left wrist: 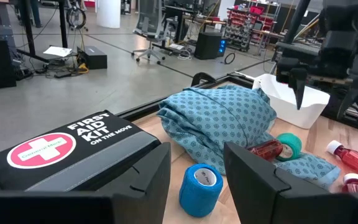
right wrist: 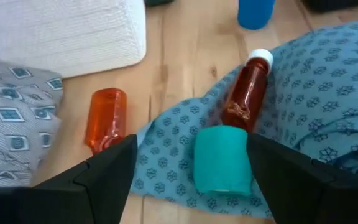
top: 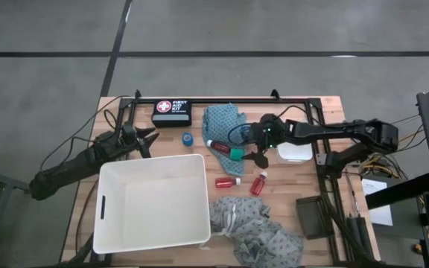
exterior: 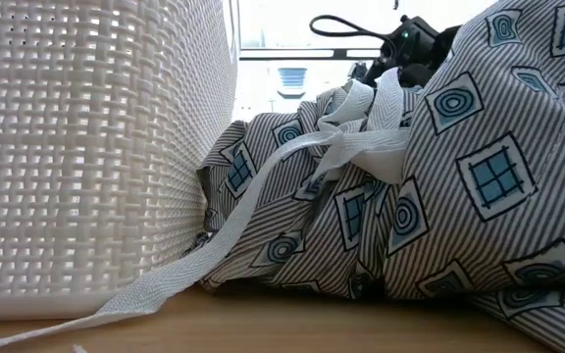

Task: Pick & Place Medicine items
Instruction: Put the light green bandage into the small white bin

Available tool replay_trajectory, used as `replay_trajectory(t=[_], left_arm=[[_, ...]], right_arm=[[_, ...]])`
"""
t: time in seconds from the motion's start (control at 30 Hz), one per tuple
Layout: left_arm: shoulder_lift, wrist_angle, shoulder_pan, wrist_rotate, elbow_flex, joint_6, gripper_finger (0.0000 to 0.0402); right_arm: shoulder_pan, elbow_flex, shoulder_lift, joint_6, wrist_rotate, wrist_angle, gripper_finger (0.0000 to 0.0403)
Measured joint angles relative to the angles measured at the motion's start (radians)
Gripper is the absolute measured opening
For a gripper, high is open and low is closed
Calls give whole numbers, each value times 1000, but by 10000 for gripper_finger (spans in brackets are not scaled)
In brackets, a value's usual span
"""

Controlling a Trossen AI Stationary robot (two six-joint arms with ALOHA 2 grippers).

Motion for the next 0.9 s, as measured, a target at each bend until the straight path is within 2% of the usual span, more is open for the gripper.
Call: replay_trajectory(t=[0.17, 0.33, 0.5, 0.9], left_arm=[[0, 0, 0, 0, 0, 0, 153], [0, 0, 0, 0, 0, 0, 153], [0, 0, 0, 0, 0, 0, 153], [0, 0, 0, 0, 0, 0, 153]], right_arm=[[2, -7, 72, 38, 0, 31, 309], [2, 13, 162, -27, 51, 53, 311], [2, 37, 231, -38, 54, 79, 311], [2, 64, 302, -66, 55, 66, 303]])
